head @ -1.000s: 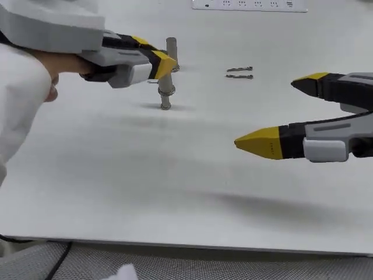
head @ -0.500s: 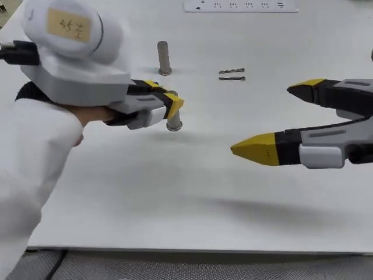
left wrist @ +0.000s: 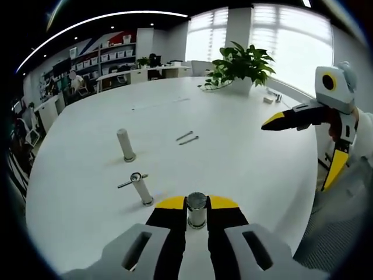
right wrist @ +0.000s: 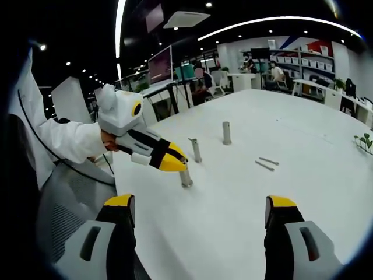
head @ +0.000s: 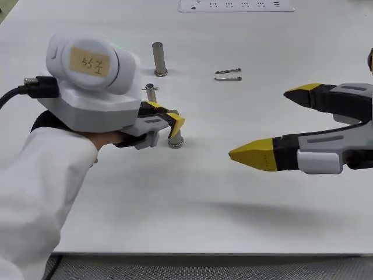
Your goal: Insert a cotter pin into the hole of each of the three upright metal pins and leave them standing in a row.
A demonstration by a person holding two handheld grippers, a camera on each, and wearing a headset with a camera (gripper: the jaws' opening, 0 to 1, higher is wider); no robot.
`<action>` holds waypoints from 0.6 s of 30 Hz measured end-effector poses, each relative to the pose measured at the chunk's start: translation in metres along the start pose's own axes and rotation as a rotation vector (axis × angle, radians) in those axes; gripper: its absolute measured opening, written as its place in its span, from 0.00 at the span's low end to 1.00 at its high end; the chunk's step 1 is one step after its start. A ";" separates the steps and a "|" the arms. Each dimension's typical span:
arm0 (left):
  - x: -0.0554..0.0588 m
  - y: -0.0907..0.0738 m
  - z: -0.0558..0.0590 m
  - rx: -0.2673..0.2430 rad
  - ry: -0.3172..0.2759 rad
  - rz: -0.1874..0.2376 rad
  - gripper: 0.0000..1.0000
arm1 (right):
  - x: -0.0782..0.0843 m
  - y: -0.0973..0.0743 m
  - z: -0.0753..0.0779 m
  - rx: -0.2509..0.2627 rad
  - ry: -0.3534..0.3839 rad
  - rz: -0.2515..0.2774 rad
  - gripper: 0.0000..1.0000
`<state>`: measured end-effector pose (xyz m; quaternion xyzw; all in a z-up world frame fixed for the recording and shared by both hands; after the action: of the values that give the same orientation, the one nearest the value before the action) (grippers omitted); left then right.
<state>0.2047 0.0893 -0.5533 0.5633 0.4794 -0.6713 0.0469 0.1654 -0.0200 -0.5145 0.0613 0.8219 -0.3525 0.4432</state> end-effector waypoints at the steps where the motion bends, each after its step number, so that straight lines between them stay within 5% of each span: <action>1: 0.000 0.000 0.000 -0.001 -0.007 0.000 0.09 | 0.000 0.000 0.000 0.000 -0.003 -0.002 0.90; 18: 0.001 -0.003 0.004 -0.043 -0.017 0.017 0.10 | 0.001 0.001 -0.004 -0.014 -0.009 0.000 0.88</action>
<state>0.2000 0.0883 -0.5528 0.5606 0.4885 -0.6651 0.0685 0.1623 -0.0169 -0.5147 0.0567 0.8222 -0.3471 0.4475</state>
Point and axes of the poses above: the centre of the closed fingertips' face, and the gripper's own axes: y roughly forward along the fingers, z roughly to its right, x roughly out of its underside, the point moved 1 cm from there along -y, roughly backward along the fingers, and after that the axes turned 14 degrees about y, right-handed, at the moved point
